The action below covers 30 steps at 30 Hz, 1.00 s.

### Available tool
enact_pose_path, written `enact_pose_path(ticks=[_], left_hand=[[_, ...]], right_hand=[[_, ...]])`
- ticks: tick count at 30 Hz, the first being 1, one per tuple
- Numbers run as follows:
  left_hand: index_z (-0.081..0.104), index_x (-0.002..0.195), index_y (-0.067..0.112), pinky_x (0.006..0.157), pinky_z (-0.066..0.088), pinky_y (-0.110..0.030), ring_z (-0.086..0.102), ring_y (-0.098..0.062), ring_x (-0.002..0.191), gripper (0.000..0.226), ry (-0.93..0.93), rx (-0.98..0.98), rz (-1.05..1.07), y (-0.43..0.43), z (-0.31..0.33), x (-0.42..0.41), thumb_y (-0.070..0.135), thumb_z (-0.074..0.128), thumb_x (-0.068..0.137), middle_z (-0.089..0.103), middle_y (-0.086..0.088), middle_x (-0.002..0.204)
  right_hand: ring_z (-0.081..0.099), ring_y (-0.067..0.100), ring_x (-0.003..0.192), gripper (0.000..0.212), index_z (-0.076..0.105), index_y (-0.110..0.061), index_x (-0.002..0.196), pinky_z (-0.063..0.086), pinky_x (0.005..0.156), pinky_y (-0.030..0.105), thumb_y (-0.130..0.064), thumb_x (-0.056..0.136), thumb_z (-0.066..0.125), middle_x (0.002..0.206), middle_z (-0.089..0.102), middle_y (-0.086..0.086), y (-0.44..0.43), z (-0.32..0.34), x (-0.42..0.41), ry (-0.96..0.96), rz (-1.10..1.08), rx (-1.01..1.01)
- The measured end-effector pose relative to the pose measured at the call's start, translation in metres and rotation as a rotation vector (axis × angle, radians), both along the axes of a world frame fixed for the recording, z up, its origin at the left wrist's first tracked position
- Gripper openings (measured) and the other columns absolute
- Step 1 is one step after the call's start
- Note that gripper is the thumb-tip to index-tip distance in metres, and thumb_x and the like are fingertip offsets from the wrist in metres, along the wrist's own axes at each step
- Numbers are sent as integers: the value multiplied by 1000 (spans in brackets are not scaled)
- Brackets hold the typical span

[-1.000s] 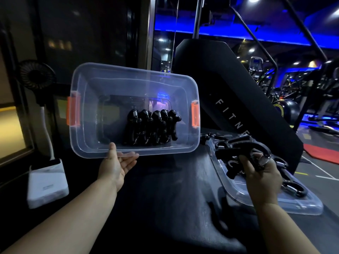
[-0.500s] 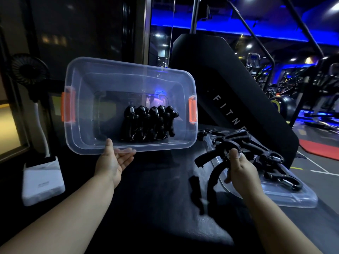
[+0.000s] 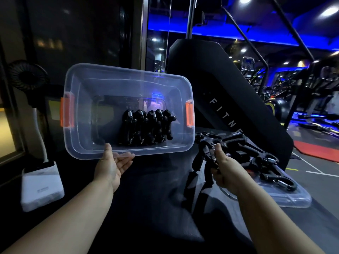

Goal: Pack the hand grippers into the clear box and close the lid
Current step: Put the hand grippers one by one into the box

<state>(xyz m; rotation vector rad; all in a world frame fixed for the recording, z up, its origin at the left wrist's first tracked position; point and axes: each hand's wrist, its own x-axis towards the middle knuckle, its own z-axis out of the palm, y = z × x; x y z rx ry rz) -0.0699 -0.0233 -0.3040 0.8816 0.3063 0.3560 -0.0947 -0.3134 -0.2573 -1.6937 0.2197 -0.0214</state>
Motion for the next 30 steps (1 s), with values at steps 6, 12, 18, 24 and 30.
enact_pose_path(ticks=[6, 12, 18, 24, 30], left_hand=[[45, 75, 17, 69, 54, -33, 70, -23, 73, 42, 1, -9, -11, 1, 2, -1, 52, 38, 98, 71, -7, 62], [45, 75, 16, 70, 54, -34, 69, -25, 75, 42, -5, -9, -22, 1, 2, -1, 51, 38, 98, 71, -8, 62], [45, 79, 15, 67, 54, -33, 72, -22, 64, 41, 6, -16, -29, 4, 0, 1, 52, 40, 97, 71, -10, 67], [45, 81, 15, 64, 55, -32, 72, -22, 65, 41, 11, -22, -37, 5, -1, 2, 53, 41, 96, 72, -10, 68], [46, 83, 13, 66, 56, -32, 71, -23, 67, 42, 13, -22, -45, 6, 0, 1, 53, 41, 96, 71, -11, 70]], right_hand=[[48, 12, 43, 31, 59, -17, 86, 32, 43, 18, -47, 92, 56, 58, 52, 2, 12, -4, -2, 121, 139, 55], [48, 15, 45, 15, 66, -12, 100, 30, 45, 22, -24, 95, 59, 58, 50, 3, 25, -5, -6, 1, 173, 12], [38, 9, 43, 14, 67, -15, 106, 29, 41, 21, -15, 94, 59, 58, 48, -3, 41, -2, -4, -216, 161, -132], [46, 8, 50, 18, 59, -30, 104, 35, 48, 23, -24, 88, 66, 76, 59, -5, 59, 2, -1, -422, 47, -383], [50, 14, 65, 27, 46, -34, 109, 35, 57, 30, -36, 88, 62, 77, 55, -7, 85, 10, 13, -508, 54, -585]])
